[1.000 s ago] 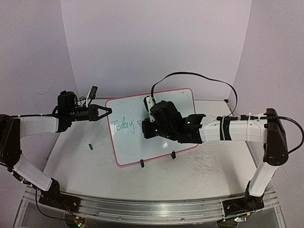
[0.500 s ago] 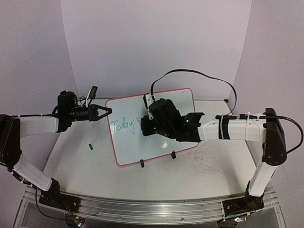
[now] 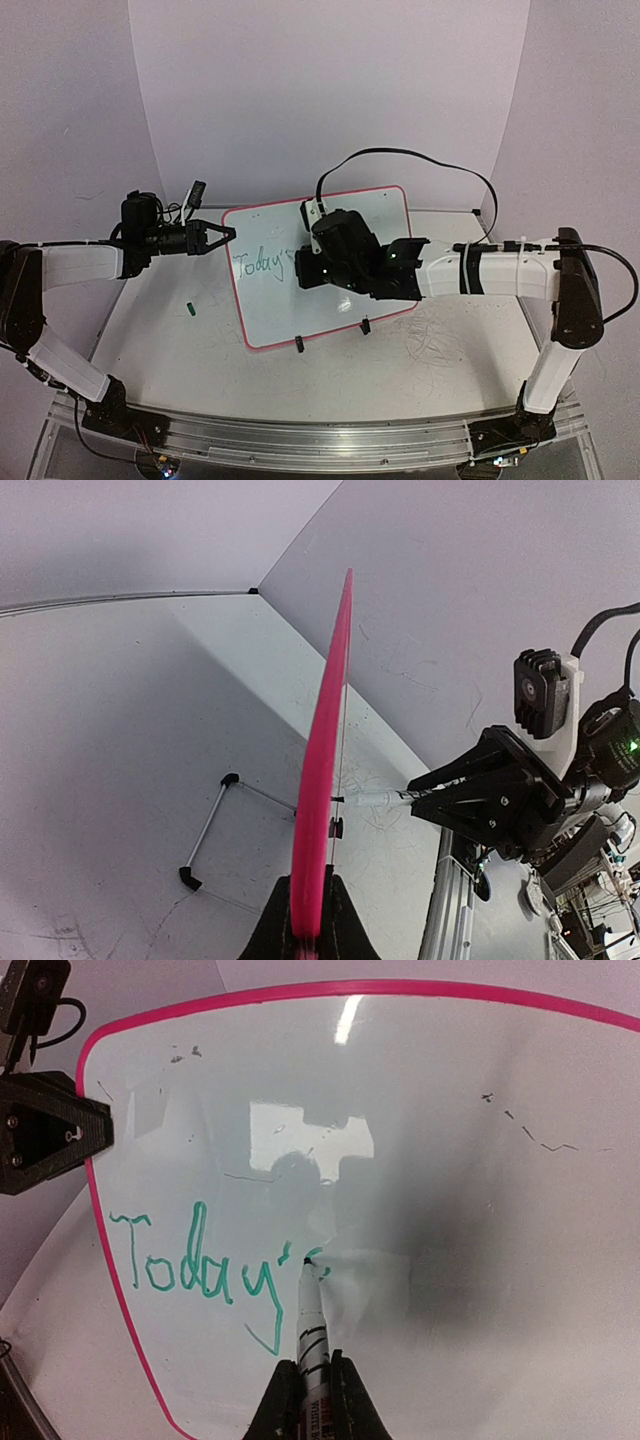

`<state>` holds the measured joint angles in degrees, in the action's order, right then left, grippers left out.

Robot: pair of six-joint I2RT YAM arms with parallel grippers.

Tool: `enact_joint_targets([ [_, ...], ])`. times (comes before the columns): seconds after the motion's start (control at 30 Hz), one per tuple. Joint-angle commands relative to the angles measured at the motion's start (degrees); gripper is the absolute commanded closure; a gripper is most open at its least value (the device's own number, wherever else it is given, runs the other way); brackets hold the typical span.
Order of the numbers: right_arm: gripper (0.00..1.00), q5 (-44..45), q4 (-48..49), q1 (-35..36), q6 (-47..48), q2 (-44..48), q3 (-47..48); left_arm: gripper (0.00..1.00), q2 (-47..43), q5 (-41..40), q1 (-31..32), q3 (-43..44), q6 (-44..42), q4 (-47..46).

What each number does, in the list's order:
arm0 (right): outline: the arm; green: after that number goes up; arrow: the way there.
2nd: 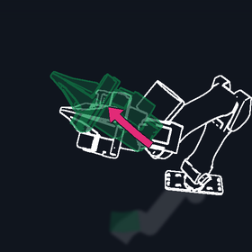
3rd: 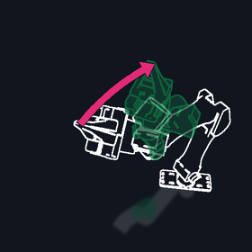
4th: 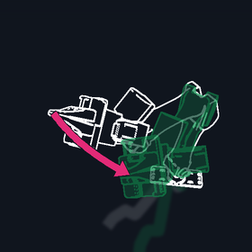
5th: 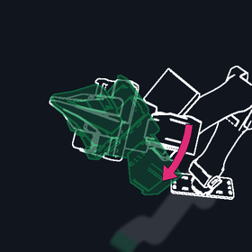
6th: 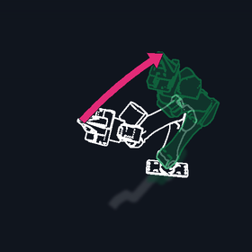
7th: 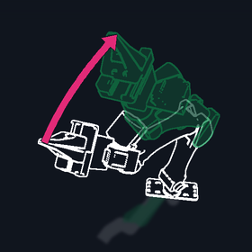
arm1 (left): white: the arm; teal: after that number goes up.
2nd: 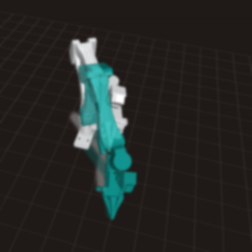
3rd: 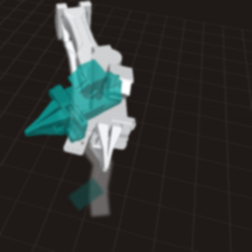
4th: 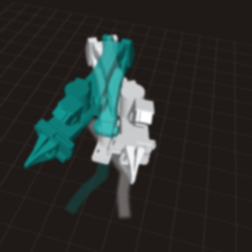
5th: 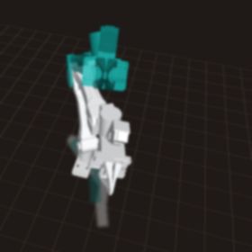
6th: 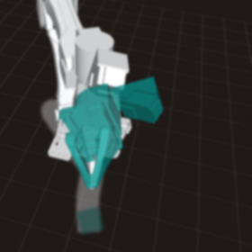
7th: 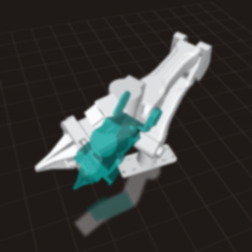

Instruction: Write a sentence on the whiteboard

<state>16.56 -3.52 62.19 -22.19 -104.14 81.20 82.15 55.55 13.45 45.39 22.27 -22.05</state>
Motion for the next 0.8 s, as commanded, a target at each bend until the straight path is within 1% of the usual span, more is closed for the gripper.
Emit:
enact_joint_targets([
  [0.0,1.0,-0.6,-0.02,0.47,-1.38,-0.6,-0.8,1.0,-0.94,-3.68,-0.05,0.99,-1.53,1.19],
  [0.23,1.0,-0.12,-0.36,0.47,-2.23,0.36,-2.14,1.0,-0.85,-3.65,0.08,1.04,-1.53,1.17],
  [0.6,1.0,4.41,-1.14,0.47,-4.31,2.92,-5.0,1.0,-0.93,-3.64,0.05,1.06,-1.62,1.23],
  [0.77,1.0,4.16,-1.58,0.48,-4.77,3.5,-5.98,1.0,-0.85,-3.59,0.23,1.03,-1.6,1.22],
])
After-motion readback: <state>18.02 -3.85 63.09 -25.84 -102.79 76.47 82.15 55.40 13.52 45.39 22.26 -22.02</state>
